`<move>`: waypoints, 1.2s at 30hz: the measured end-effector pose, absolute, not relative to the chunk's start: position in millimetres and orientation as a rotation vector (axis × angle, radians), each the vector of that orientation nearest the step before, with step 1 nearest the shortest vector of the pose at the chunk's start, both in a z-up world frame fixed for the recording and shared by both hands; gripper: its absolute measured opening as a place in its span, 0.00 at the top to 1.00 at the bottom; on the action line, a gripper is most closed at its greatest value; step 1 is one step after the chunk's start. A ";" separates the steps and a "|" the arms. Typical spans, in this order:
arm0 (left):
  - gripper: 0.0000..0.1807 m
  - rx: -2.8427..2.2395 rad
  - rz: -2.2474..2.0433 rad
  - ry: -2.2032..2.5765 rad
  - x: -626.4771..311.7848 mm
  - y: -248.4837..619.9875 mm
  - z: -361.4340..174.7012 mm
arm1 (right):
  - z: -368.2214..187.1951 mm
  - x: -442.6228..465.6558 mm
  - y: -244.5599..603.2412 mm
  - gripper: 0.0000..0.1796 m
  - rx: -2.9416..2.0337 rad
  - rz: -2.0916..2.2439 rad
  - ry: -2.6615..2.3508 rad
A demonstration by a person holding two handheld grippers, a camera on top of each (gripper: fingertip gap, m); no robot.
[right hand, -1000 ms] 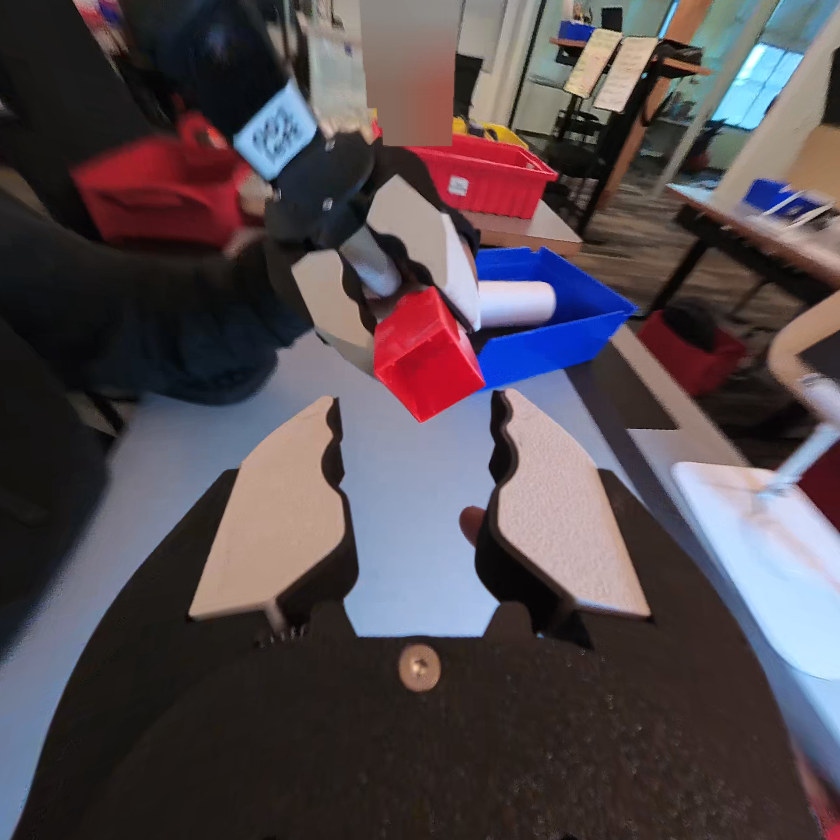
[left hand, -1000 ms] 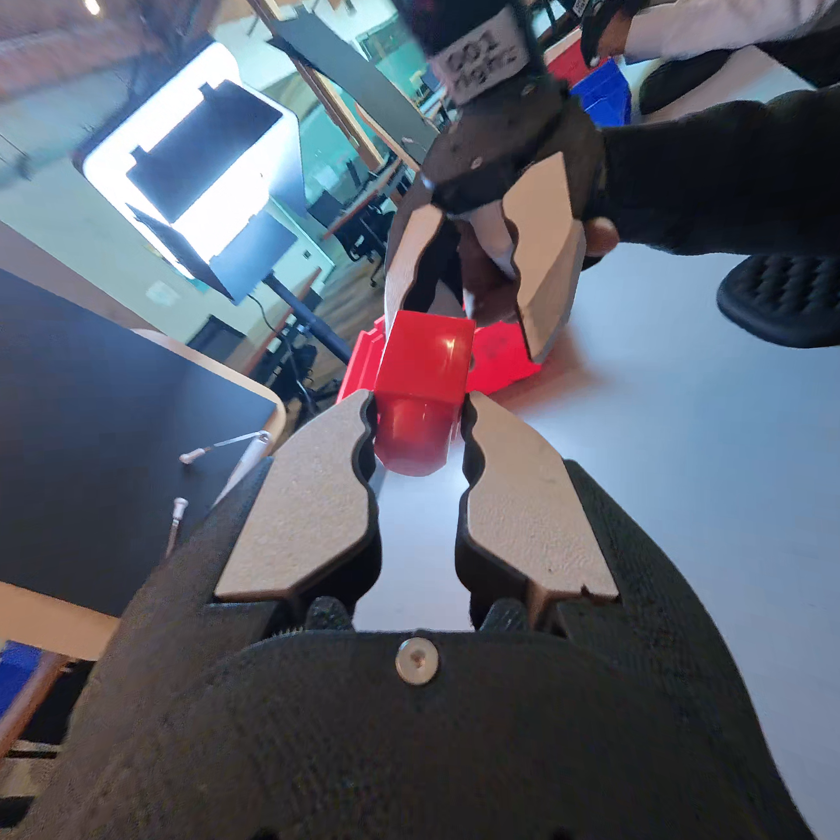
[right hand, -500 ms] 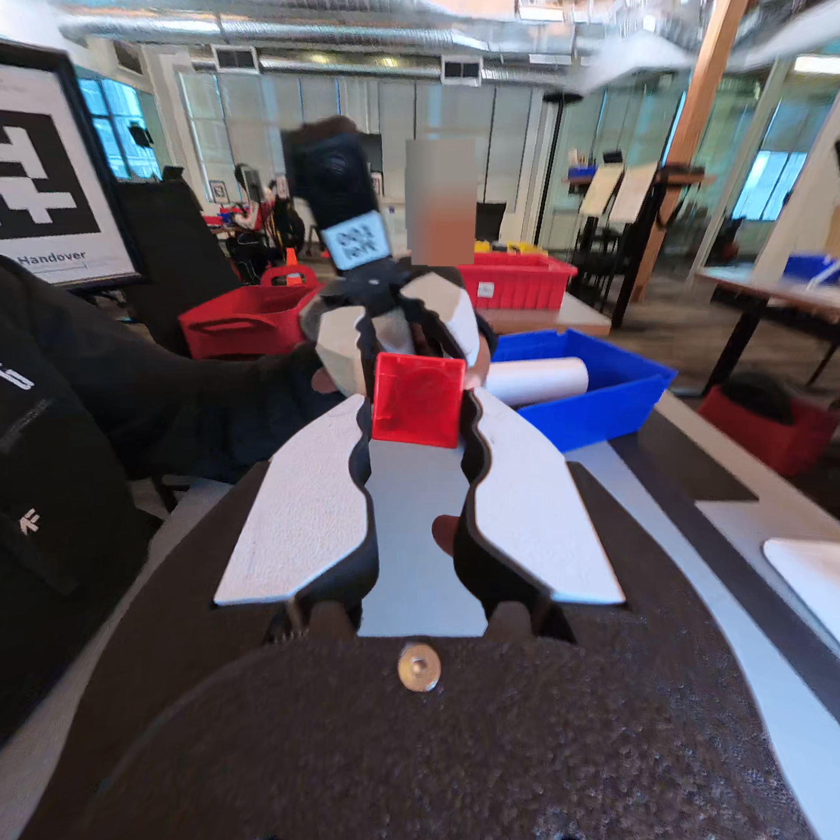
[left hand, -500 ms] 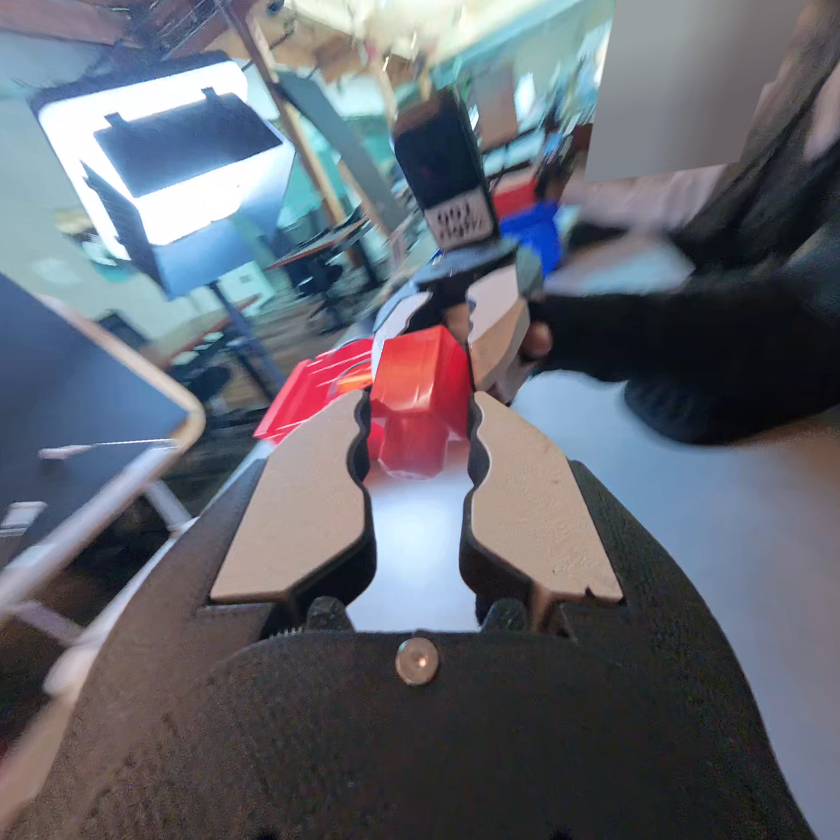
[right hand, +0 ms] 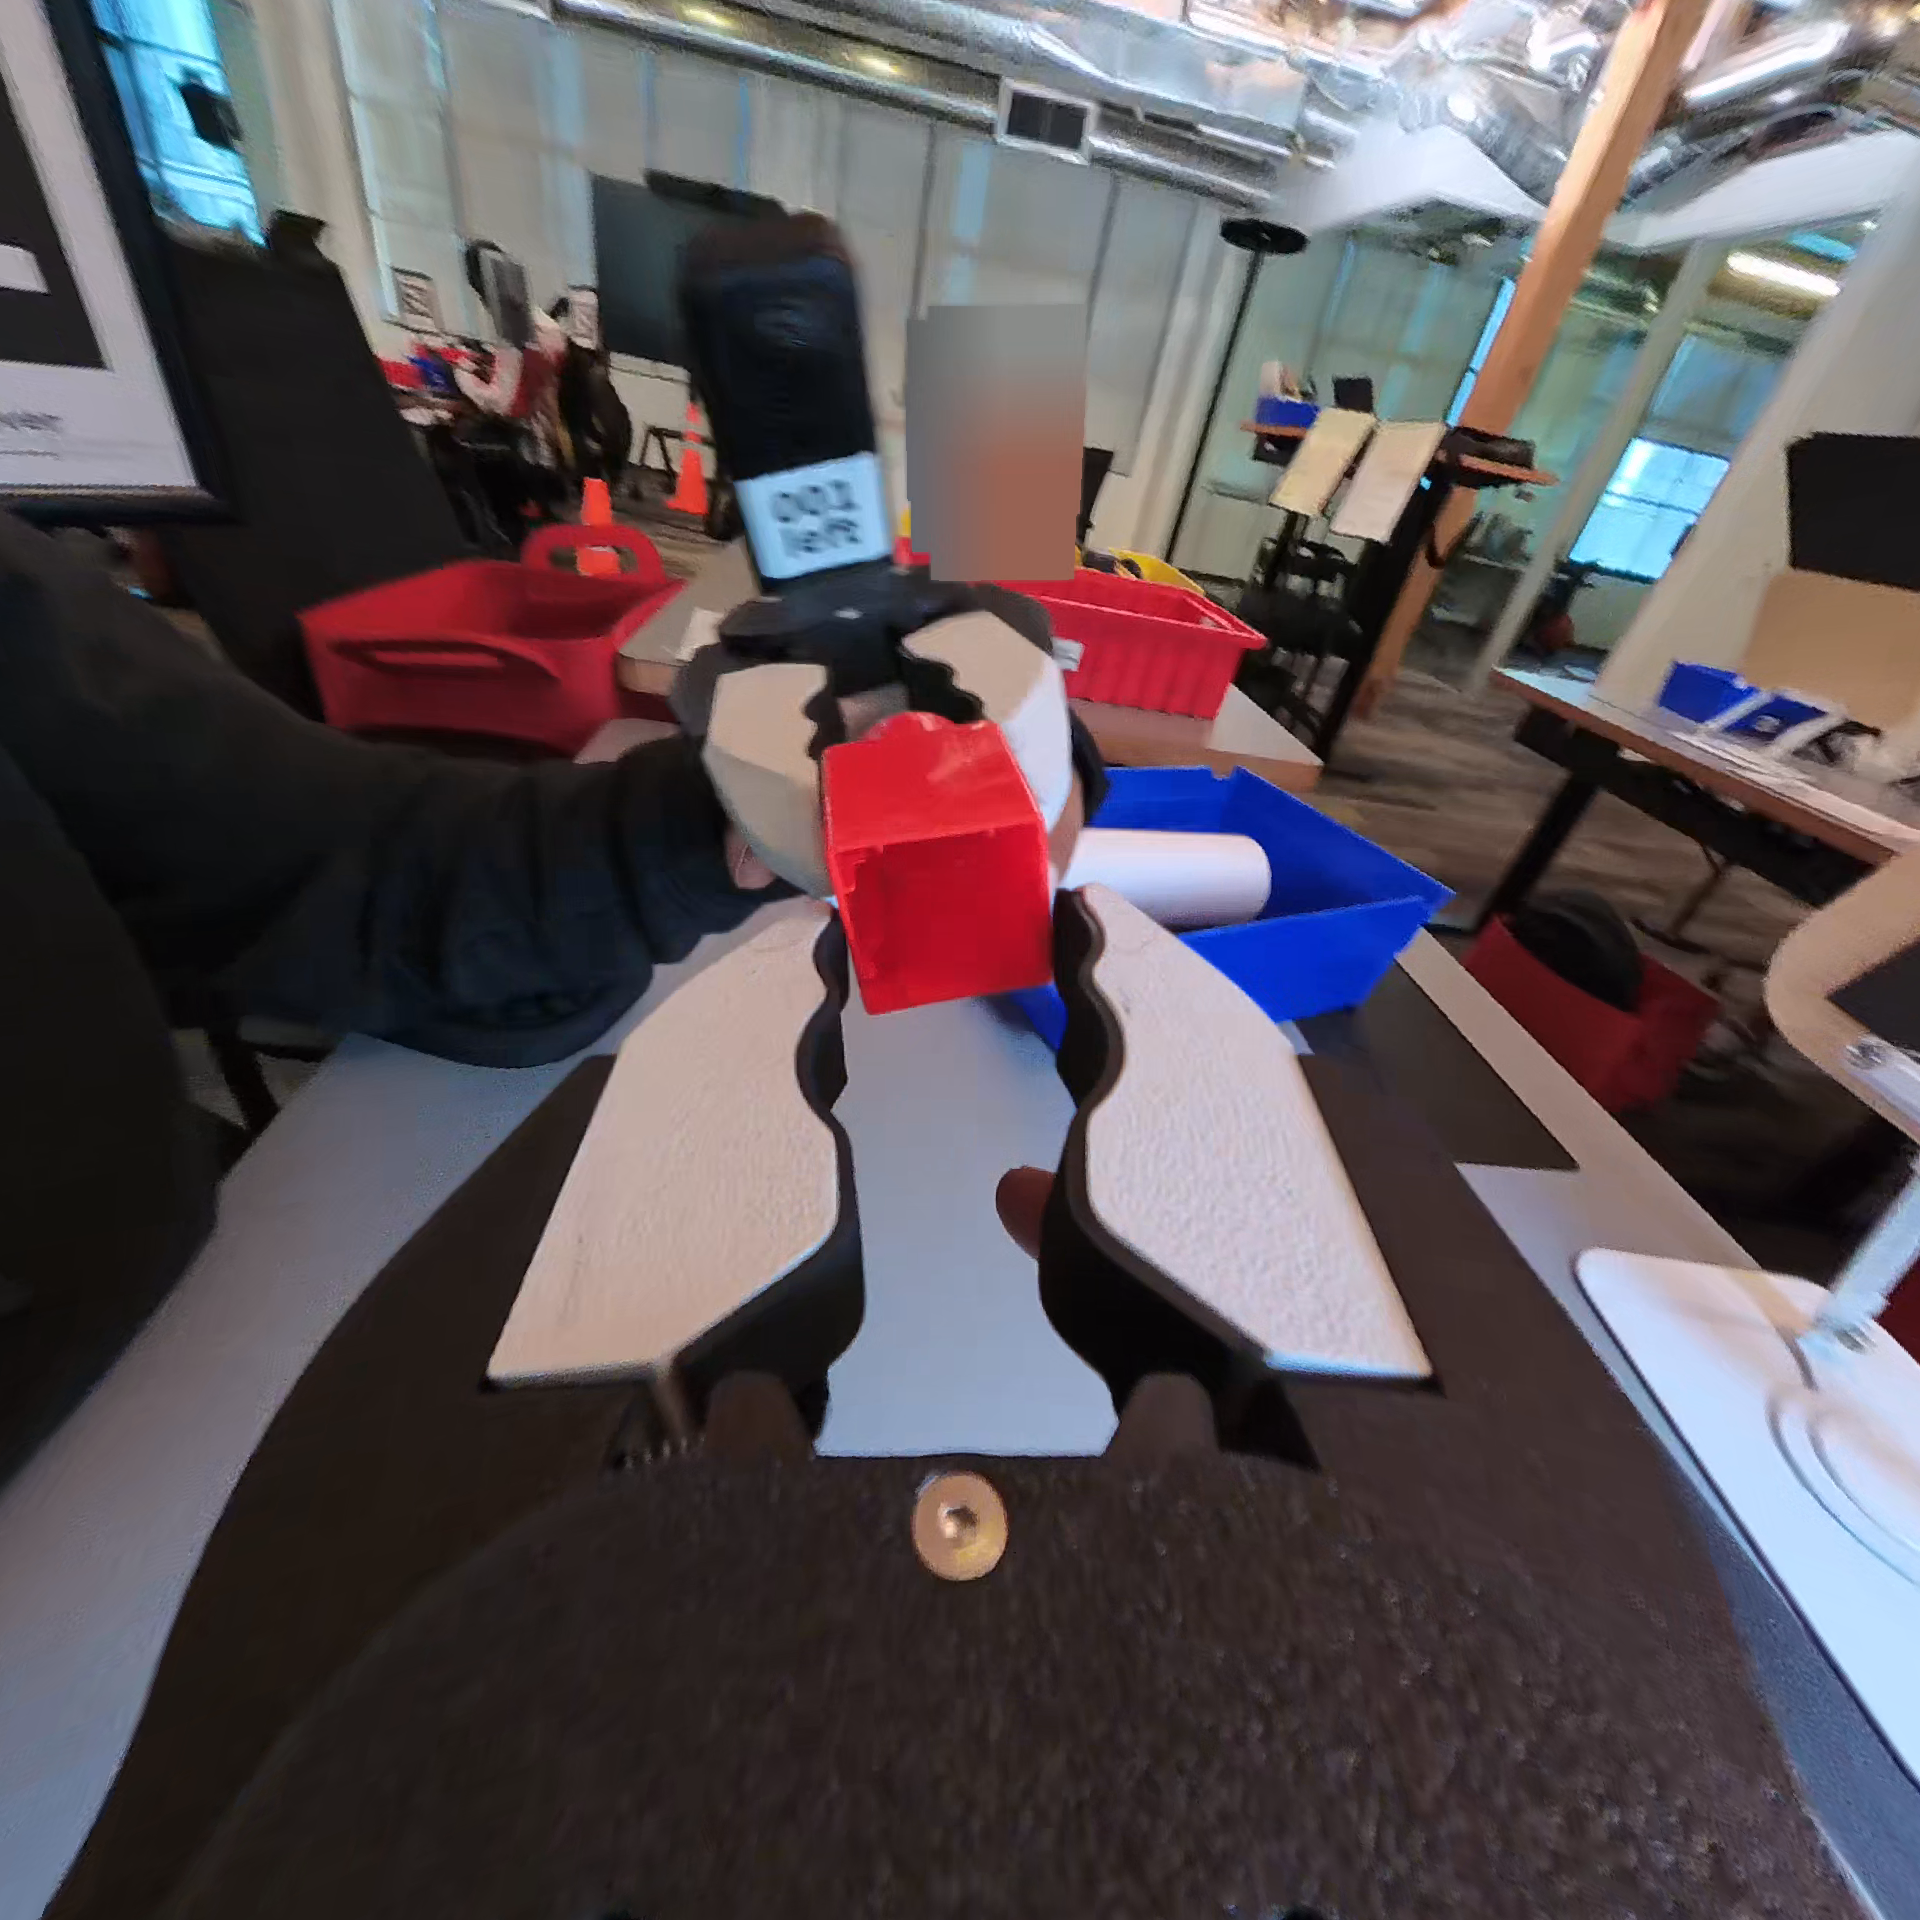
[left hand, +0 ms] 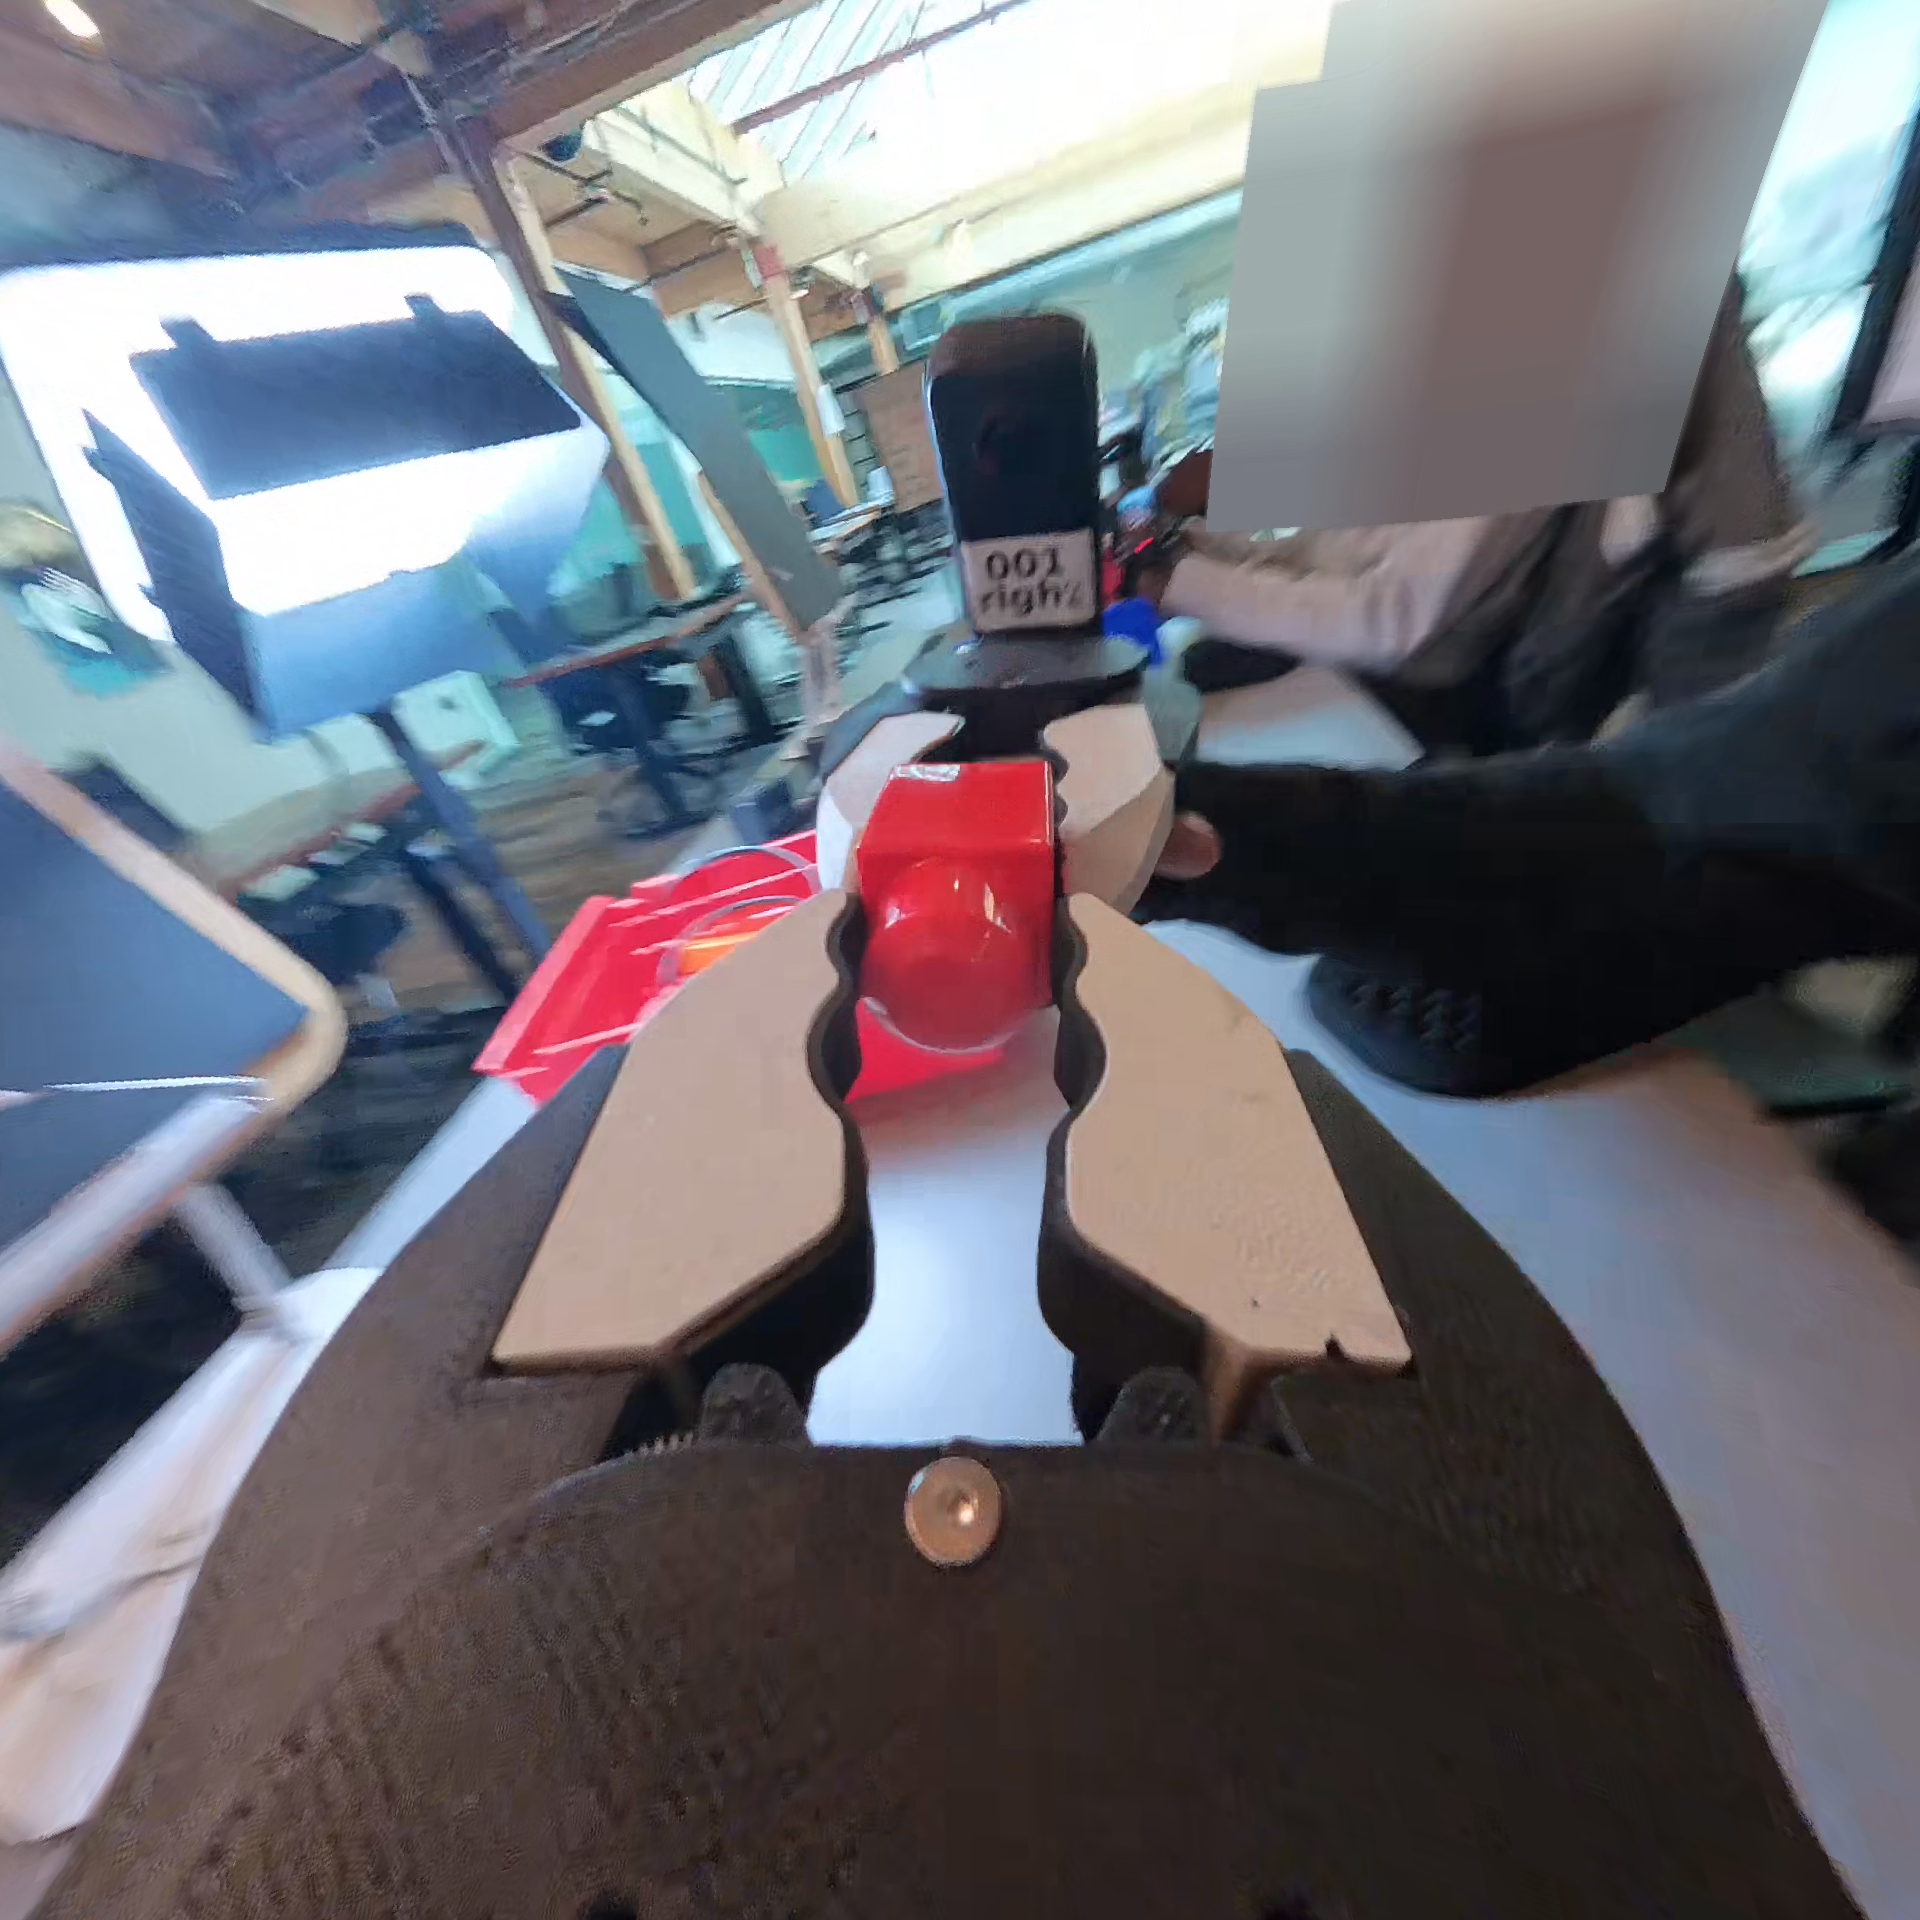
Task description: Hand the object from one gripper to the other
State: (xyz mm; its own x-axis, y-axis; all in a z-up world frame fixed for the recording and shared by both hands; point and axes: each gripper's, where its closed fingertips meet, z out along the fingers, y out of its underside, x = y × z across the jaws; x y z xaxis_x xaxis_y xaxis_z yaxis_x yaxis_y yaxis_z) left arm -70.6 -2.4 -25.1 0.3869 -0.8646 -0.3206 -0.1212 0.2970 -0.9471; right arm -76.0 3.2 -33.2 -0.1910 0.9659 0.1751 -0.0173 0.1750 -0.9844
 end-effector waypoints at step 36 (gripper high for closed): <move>0.81 -1.128 -0.655 1.046 -71.0 -15.7 -2.2 | -12.2 -70.2 -8.4 0.69 -0.917 1.150 -1.401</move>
